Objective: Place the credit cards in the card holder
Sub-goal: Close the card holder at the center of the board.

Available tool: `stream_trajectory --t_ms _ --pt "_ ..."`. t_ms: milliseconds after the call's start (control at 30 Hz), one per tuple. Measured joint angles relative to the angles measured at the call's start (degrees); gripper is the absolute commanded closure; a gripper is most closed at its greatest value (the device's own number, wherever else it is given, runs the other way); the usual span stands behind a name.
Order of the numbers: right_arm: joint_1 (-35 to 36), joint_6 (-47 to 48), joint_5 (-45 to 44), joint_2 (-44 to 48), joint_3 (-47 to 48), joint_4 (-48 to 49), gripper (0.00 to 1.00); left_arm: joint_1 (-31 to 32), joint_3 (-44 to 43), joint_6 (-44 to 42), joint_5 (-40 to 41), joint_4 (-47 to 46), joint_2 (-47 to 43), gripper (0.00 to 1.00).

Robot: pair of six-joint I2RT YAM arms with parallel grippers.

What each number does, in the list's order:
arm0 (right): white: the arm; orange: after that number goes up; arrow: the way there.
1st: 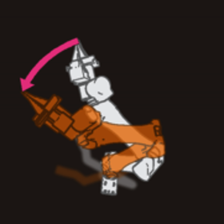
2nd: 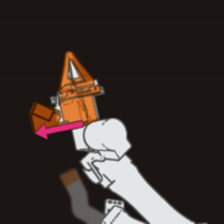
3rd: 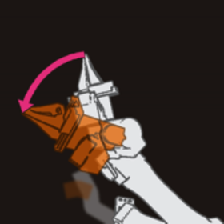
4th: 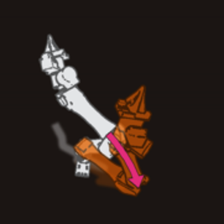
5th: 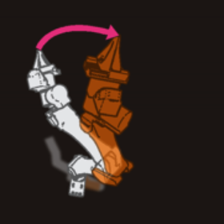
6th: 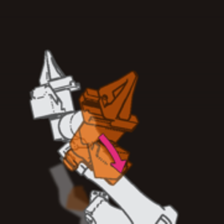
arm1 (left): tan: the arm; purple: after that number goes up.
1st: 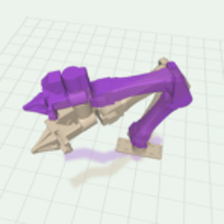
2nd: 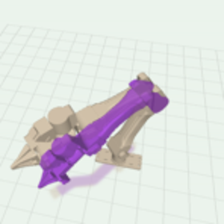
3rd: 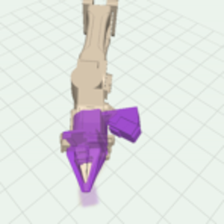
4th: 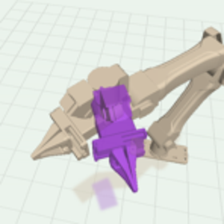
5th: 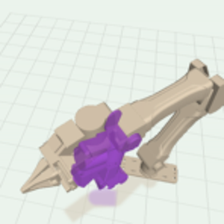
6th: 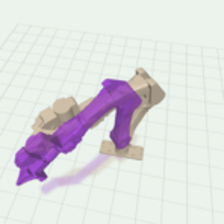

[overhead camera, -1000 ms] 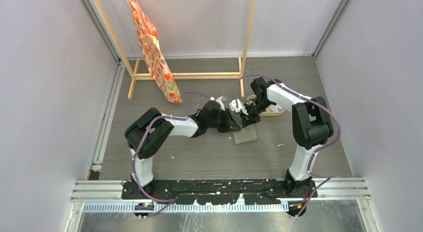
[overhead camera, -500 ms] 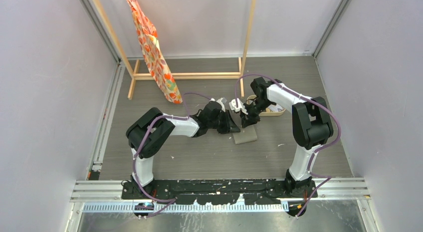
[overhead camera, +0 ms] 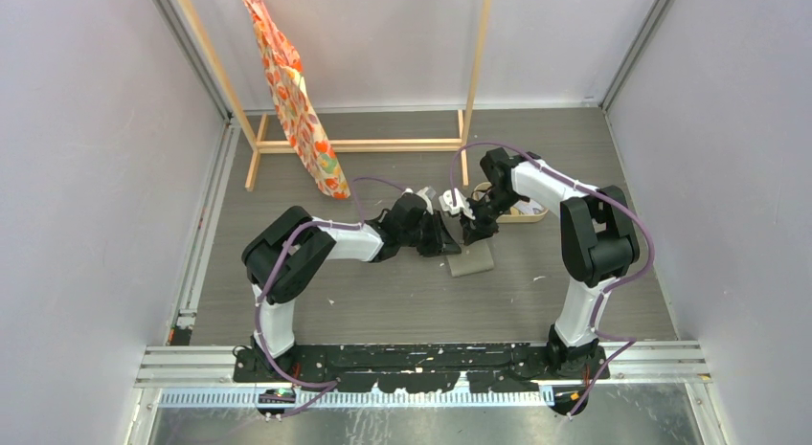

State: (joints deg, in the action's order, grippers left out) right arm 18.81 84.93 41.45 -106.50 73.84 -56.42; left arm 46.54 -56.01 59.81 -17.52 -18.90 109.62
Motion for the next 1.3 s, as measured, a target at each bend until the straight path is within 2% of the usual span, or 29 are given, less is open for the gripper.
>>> stream_trajectory --t_ms 300,400,933,1067,1200,1300 --pt "0.07 -1.25 -0.46 0.0 0.0 1.14 0.77 0.11 -0.13 0.0 0.09 0.37 0.02 0.87" --pt "0.22 -1.31 -0.66 0.0 0.0 1.18 0.72 0.11 -0.13 0.0 0.15 0.39 0.02 0.87" --pt "0.46 -1.36 -1.81 -0.17 0.0 1.25 0.73 0.11 -0.83 -0.02 0.15 0.59 0.55 0.88" --pt "0.76 -1.38 -1.95 -0.68 0.0 1.29 0.75 0.11 -0.98 -0.02 0.17 0.72 0.63 0.88" --pt "0.98 -1.4 -2.05 -0.98 0.0 1.31 0.85 0.11 -0.98 -0.02 0.17 0.76 0.66 0.88" --pt "0.98 -1.49 -2.05 -1.03 0.02 1.27 0.87 0.13 -0.98 0.0 0.2 0.79 0.66 0.89"
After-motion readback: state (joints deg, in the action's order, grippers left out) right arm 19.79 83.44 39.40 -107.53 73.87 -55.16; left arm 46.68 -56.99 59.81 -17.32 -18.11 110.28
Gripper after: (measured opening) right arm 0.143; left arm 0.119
